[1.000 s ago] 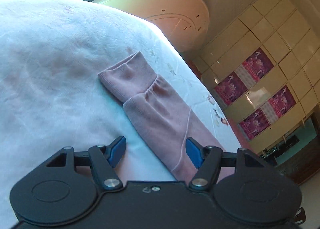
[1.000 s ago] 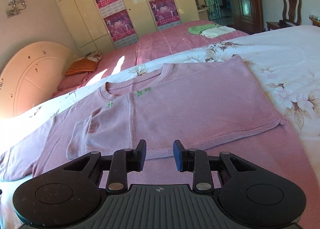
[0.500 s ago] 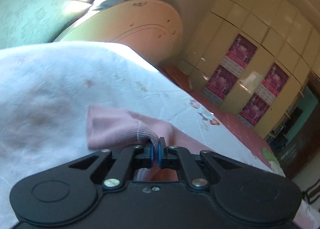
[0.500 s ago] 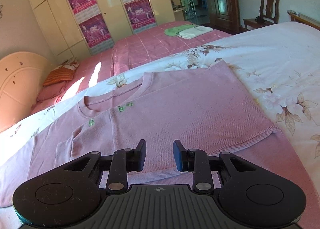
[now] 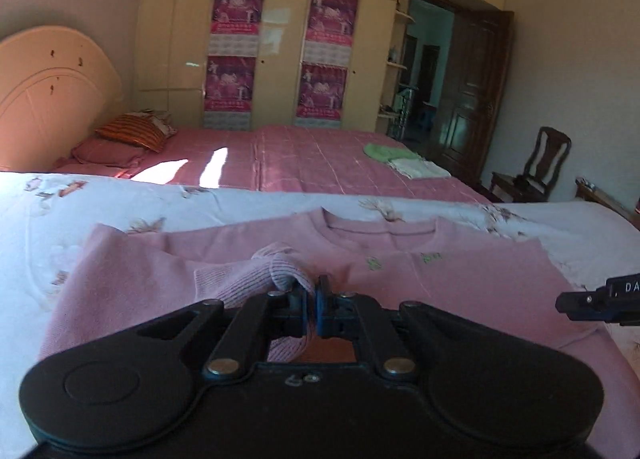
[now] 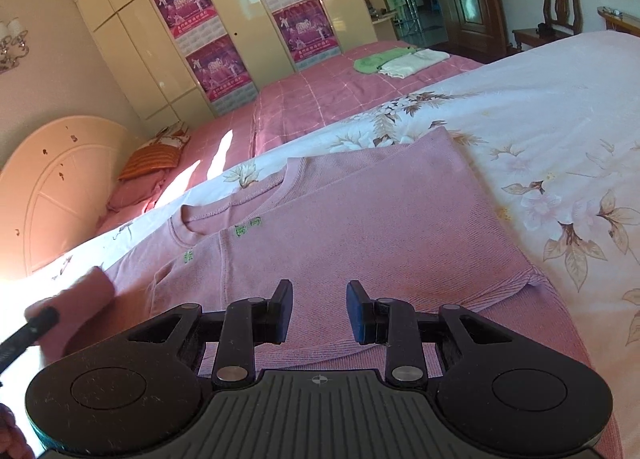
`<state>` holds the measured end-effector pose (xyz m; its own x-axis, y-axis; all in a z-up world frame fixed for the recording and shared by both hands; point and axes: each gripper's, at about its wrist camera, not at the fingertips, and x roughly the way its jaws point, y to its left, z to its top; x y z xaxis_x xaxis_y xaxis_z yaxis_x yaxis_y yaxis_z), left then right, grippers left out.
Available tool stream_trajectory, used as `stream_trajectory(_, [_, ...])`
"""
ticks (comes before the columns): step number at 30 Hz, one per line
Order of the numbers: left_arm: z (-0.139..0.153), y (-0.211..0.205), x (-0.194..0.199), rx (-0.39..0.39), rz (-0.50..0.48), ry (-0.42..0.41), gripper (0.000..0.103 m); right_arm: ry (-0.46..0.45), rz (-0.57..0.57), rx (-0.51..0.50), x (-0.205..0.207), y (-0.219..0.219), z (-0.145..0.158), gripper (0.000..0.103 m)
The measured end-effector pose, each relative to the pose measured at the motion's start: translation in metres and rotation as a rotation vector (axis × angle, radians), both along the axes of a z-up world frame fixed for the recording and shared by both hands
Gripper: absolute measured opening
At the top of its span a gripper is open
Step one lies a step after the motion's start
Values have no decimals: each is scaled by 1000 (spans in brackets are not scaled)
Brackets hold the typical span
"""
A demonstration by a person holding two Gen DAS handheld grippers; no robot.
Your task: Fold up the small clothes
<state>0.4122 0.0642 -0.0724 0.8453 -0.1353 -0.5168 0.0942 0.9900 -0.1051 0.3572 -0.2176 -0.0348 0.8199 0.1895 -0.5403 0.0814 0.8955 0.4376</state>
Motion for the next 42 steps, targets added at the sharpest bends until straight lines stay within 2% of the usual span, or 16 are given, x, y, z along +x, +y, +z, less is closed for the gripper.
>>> stream_trajectory(3, [-21, -37, 13, 35, -53, 47, 5, 2, 10, 27, -1, -12, 1, 30])
stream_trajectory(4, [-26, -48, 17, 41, -69, 62, 17, 5, 17, 40, 0, -15, 1, 30])
stream_trajectory(5, [-35, -53, 18, 50, -86, 73, 44, 15, 25, 44, 1, -17, 1, 43])
stream_trajectory(6, [-38, -63, 15, 60, -106, 69, 57, 22, 33, 38, 2, -18, 1, 82])
stream_trajectory(7, [-42, -70, 13, 72, -120, 53, 73, 0, 44, 35, 1, -17, 1, 91])
stream_trajectory(10, [-38, -75, -11, 103, -127, 14, 72, -33, 82, 4, 1, -12, 5, 91])
stream_trajectory(12, [-31, -55, -29, 61, -115, -6, 71, -49, 108, 19, 4, -9, 6, 80])
stream_trajectory(20, [-23, 59, -106, 46, 188, -7, 71, -113, 322, -58, 11, 60, 5, 78])
stream_trajectory(24, [-35, 107, -105, 9, 302, 97, 69, -190, 456, -250, 5, 119, 1, 78])
stream_trajectory(27, [-44, 129, -100, -13, 318, 158, 69, -255, 552, -469, 3, 167, -6, 61])
stream_trajectory(33, [-47, 134, -104, -22, 318, 140, 69, -329, 715, -832, 7, 237, -38, 60])
stream_trajectory(34, [-48, 134, -104, -28, 317, 135, 69, -329, 723, -877, 10, 245, -44, 57])
stream_trajectory(35, [-47, 136, -106, -38, 317, 132, 69, -319, 725, -905, 15, 248, -50, 41])
stream_trajectory(36, [-47, 138, -106, -46, 318, 132, 69, -306, 714, -914, 18, 250, -53, 24])
stream_trajectory(38, [-46, 134, -105, -50, 320, 127, 69, -285, 659, -873, 27, 243, -52, 12])
stream_trajectory(42, [-46, 134, -105, -49, 322, 123, 69, -258, 498, -691, 36, 206, -32, 7])
